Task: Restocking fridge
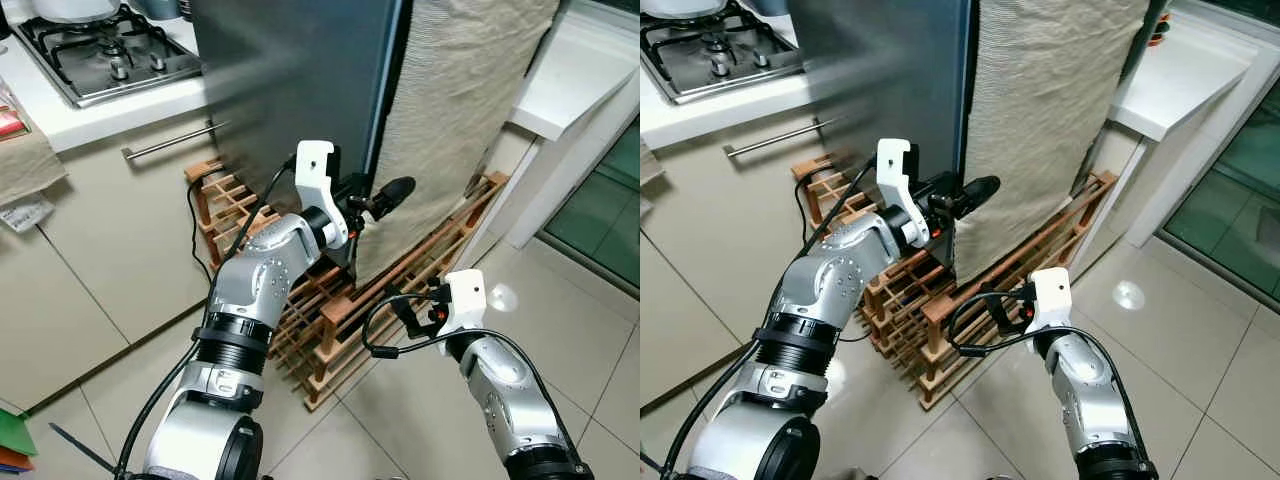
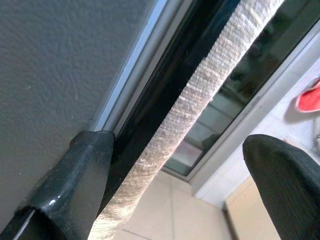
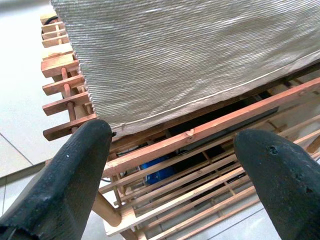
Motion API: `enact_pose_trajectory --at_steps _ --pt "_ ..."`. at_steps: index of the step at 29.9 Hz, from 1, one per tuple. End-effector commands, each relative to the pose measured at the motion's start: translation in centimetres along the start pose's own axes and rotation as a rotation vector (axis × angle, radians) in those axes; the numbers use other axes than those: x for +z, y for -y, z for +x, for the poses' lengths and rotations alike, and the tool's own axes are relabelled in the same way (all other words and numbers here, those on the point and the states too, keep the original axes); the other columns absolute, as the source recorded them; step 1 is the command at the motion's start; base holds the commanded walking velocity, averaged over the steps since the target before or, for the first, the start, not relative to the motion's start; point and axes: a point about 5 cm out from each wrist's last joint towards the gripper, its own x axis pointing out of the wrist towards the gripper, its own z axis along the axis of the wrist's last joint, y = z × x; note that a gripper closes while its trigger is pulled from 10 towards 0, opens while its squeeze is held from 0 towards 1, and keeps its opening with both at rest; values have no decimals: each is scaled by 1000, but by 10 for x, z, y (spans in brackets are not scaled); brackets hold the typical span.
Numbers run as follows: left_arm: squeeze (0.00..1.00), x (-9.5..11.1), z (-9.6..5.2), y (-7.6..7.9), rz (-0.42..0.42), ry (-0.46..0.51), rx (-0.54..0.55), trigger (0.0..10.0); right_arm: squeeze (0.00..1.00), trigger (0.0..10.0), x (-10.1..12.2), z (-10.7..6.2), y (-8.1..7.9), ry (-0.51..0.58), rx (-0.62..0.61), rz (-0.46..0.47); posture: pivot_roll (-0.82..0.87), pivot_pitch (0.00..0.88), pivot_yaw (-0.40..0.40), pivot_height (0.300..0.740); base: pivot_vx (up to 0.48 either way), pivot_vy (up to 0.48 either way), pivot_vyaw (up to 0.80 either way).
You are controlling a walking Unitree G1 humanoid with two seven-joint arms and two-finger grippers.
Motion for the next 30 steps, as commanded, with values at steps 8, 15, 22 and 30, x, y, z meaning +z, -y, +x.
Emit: enact_pose_trajectory --at_steps 8,15,22,30 --pt "0 26 13 61 -64 105 -316 10000 0 10000 -17 -1 0 -105 27 66 -81 0 -36 735 0 0 0" --pt "0 32 9 64 2 120 -299 10000 0 10000 -26 1 -1 -158 39 78 -67 0 -43 735 0 0 0" --pt "0 26 -2 24 346 129 46 10000 0 10000 11 6 8 57 -81 -36 -65 0 -32 735 0 0 0" --pt "0 25 -36 -2 386 193 261 10000 0 10000 29 -3 17 190 -185 -80 -65 0 -24 735 0 0 0"
